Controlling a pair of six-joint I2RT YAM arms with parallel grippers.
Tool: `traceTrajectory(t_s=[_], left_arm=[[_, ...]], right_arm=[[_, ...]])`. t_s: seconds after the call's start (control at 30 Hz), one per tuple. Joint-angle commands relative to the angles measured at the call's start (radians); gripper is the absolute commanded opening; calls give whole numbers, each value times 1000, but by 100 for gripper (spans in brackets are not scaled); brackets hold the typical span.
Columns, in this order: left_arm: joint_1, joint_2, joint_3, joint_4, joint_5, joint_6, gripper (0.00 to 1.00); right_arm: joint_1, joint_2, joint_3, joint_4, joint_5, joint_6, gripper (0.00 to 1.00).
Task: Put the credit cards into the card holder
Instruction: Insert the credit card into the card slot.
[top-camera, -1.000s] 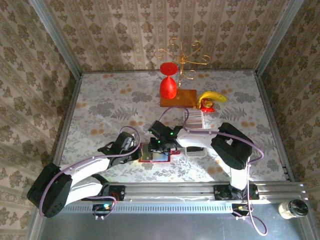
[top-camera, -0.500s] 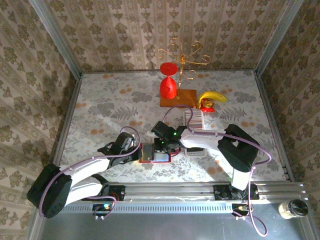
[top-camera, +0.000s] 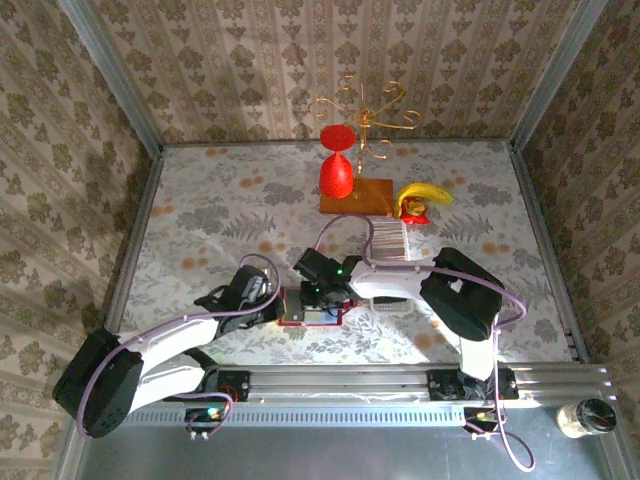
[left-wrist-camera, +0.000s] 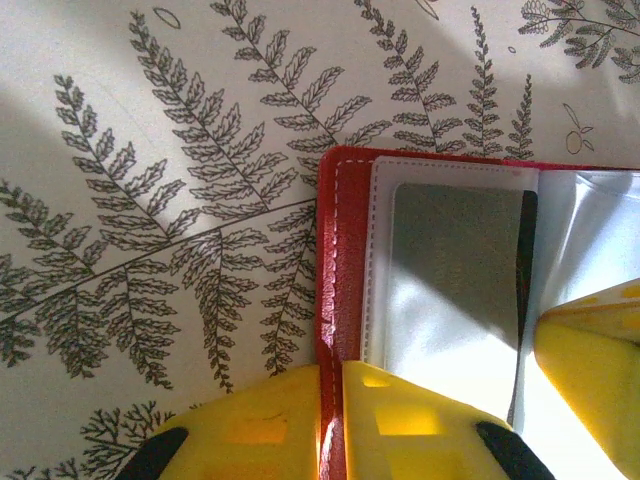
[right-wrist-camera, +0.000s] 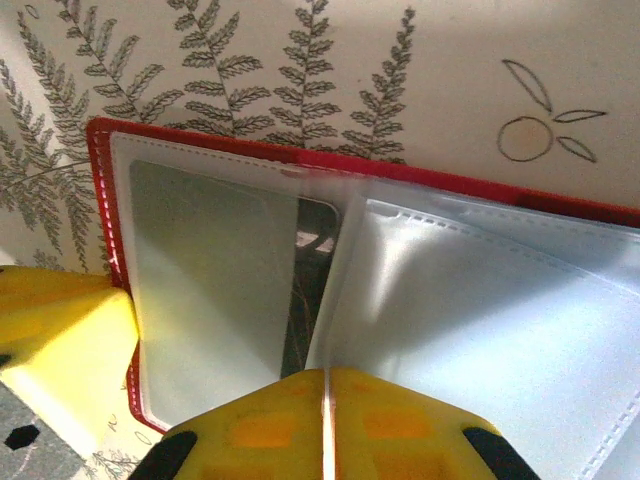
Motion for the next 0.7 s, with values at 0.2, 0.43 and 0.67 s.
traceTrajectory(t_s=[0.2,0.43,0.67], left_arm=[[-13,-26,-37,-82,16,-23,16],[-15,-25,-28,-90,14,-12,20],[-15,-24,-25,-83,23,-10,23]], right_arm=[[10,-15,13,-61,41,-4,10],[10,-142,-52,-38,66,-2,19],[11,-258,-109,-113,123,12,32]])
